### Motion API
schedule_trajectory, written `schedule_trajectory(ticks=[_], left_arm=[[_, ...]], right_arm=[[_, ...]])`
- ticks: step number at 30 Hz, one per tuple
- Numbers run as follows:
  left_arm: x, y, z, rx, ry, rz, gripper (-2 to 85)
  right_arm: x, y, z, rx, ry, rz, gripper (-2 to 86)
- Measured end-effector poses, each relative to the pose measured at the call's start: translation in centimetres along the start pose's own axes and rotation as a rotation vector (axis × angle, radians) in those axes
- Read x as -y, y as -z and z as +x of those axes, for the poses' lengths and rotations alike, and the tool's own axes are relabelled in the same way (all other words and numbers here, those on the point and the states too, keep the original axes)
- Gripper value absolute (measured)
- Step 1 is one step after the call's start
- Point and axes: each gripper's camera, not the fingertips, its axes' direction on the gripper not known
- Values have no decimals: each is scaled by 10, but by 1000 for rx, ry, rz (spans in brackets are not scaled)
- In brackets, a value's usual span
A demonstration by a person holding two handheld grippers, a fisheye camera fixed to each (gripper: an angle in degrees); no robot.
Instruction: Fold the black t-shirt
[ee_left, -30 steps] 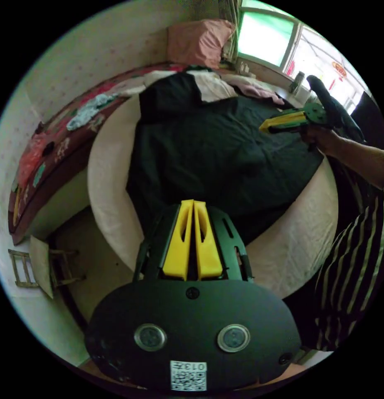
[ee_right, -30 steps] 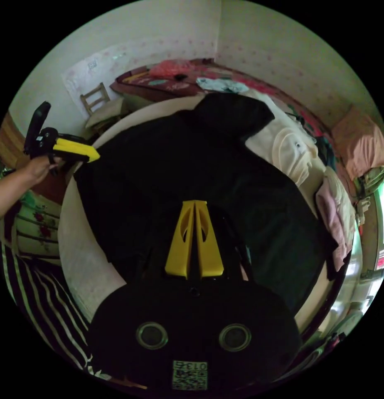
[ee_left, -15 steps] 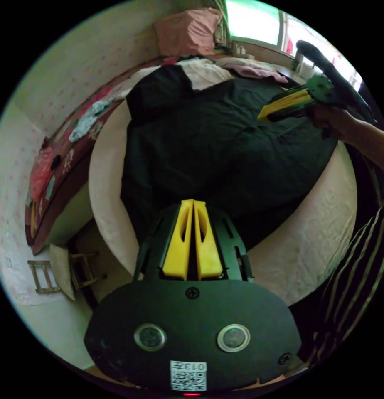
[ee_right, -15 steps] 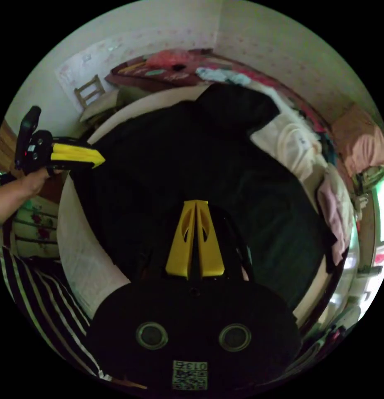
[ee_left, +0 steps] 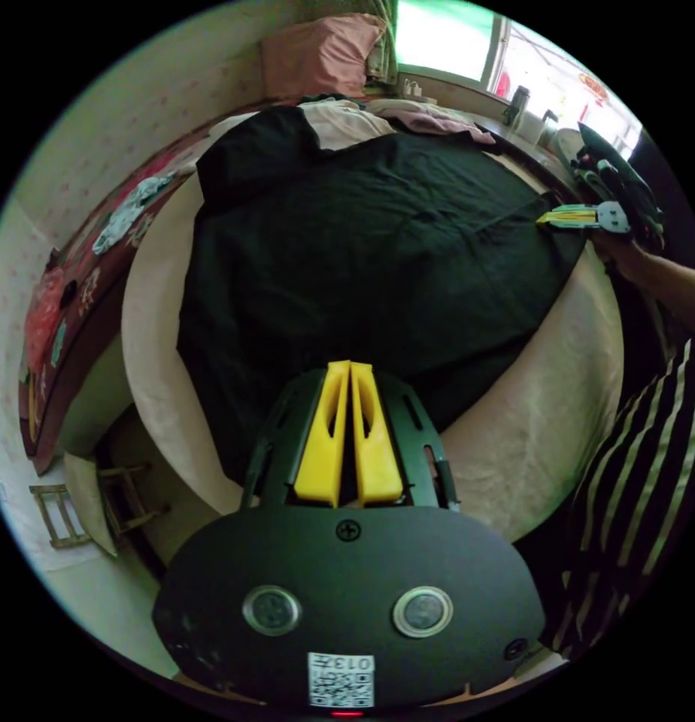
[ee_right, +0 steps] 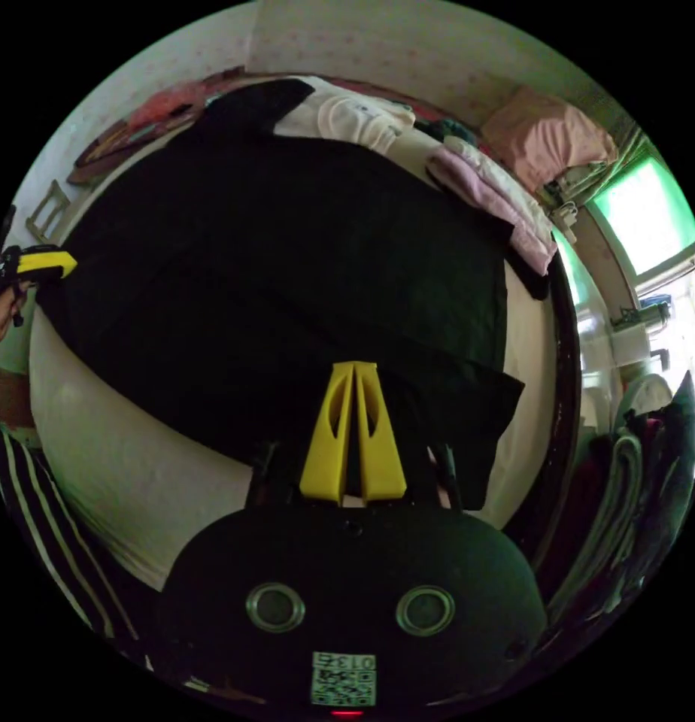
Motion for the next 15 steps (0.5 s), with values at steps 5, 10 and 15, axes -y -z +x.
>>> schedule_trajectory(ticks=[5,10,15], left_arm=[[8,6,-37,-100,65,-34,3],[35,39,-120,-27,206,196,54],[109,10,-216,-31,304,177,151]], right_arm=[[3,12,32,53,35,-25,7],[28,25,115,33,26,131,46],[88,1,180,-53,170,146,70]])
